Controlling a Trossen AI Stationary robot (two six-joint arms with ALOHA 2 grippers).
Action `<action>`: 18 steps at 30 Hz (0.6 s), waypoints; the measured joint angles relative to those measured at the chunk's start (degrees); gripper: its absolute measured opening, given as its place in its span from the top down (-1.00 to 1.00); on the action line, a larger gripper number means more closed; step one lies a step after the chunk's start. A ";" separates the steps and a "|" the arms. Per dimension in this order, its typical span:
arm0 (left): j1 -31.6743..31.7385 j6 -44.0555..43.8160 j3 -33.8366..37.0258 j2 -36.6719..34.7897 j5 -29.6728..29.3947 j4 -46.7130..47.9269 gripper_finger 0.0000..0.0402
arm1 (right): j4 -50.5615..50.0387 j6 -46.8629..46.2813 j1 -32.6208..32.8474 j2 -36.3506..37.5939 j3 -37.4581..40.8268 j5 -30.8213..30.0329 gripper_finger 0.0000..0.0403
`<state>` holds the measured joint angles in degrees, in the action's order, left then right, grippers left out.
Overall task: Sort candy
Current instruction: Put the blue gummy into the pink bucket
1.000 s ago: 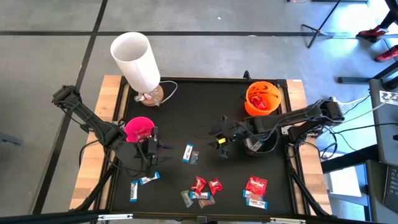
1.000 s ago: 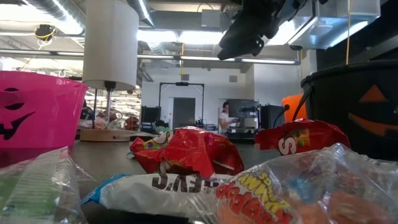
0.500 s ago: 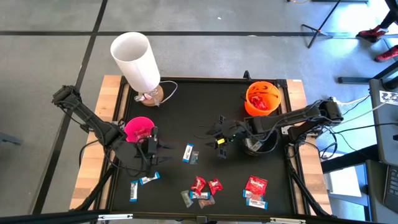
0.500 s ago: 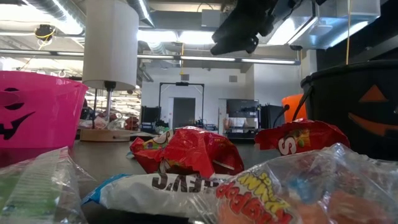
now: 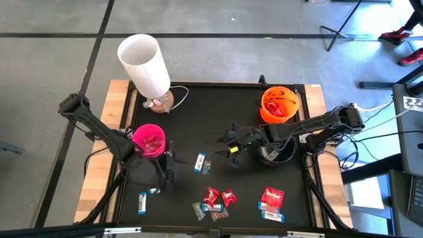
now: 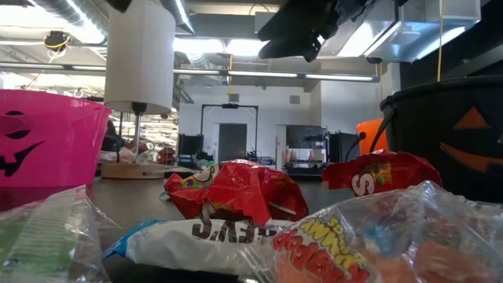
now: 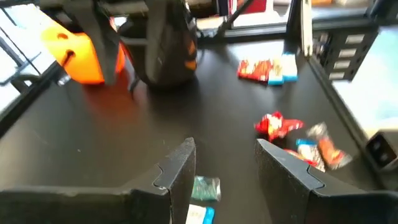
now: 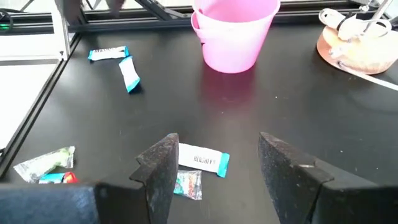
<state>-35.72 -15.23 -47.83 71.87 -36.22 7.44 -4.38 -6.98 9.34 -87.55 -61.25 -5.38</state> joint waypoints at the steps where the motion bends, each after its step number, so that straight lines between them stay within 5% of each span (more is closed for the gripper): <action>1: 0.16 -0.40 0.01 1.27 0.32 -0.08 0.23 | 0.08 0.00 0.00 0.00 0.00 0.00 -0.07; 9: 3.19 -1.08 0.00 11.39 2.08 -0.80 0.20 | 0.08 0.02 0.00 0.00 0.00 -0.01 -0.07; 18: 7.52 -1.89 0.00 19.60 7.91 -1.89 -0.09 | 0.04 -0.05 0.00 0.00 0.00 0.01 -0.07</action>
<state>-28.20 -17.12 -47.83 91.48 -28.31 5.55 -4.34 -7.03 9.34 -87.55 -61.25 -5.37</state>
